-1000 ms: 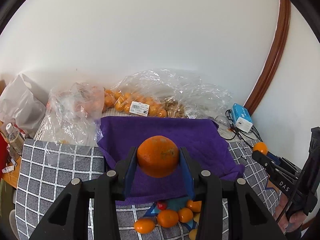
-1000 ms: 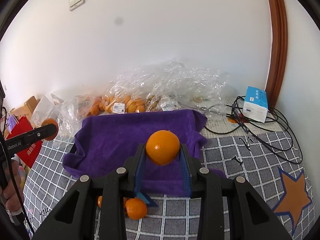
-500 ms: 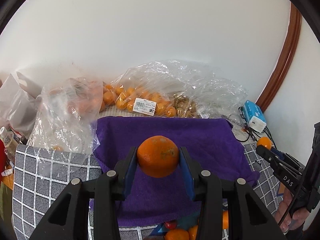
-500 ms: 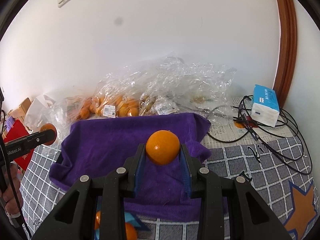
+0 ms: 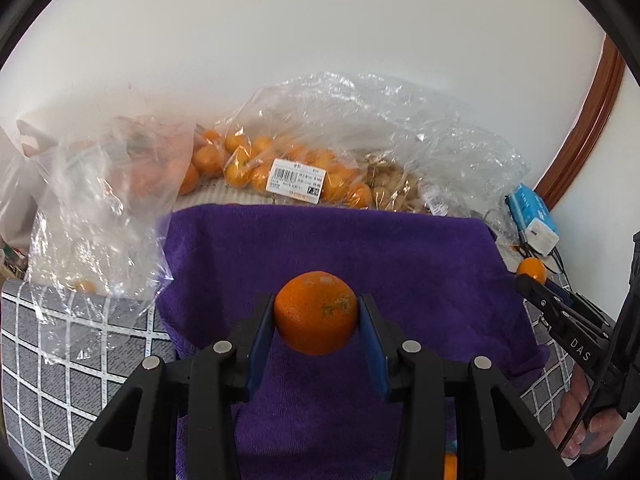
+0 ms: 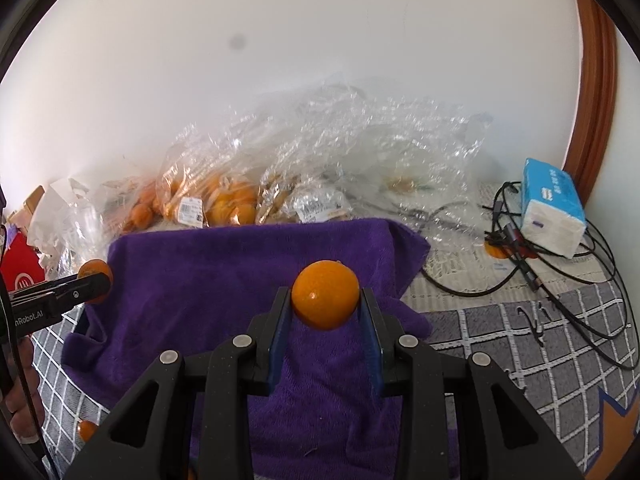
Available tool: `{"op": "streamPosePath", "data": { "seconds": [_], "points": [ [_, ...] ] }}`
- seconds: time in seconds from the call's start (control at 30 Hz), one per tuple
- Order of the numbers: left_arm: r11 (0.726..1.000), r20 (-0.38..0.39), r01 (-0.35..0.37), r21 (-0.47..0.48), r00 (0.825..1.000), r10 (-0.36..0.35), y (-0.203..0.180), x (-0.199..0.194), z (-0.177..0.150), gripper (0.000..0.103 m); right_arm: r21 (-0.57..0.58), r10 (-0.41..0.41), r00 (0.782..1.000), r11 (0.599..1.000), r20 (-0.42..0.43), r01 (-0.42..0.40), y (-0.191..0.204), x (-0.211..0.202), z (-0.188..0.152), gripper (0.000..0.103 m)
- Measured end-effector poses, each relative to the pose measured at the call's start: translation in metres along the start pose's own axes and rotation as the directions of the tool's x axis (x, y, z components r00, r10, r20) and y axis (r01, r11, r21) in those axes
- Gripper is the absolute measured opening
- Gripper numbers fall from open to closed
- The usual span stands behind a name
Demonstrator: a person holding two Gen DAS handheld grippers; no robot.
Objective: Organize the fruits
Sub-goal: 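Lift the left tool's orange over the purple towel while the right tool carries its orange there, then open the left tool onto the towel while the right tool releases its orange there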
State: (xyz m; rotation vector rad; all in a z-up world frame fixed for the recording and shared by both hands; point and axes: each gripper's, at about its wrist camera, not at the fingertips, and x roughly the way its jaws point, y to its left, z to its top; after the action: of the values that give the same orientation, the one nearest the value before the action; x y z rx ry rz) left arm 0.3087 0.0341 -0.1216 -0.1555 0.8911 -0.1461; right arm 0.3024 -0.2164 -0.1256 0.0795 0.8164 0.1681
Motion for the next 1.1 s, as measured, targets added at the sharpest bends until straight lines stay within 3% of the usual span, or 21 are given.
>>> {"op": "streamPosePath", "data": {
  "seconds": [0.7,1.1],
  "points": [
    [1.0,-0.112,-0.022,0.022,0.993,0.024,0.003,0.037,-0.008,0.04,-0.039,-0.015,0.996,0.999,-0.094,0.011,0.006,0.038,-0.007,0.033],
    [0.999,-0.133,-0.022,0.032,0.991,0.026,0.001,0.045,-0.01,0.04,-0.043,-0.024,0.992,0.999,-0.126,0.019,0.005,0.046,-0.011,0.033]
  ]
}}
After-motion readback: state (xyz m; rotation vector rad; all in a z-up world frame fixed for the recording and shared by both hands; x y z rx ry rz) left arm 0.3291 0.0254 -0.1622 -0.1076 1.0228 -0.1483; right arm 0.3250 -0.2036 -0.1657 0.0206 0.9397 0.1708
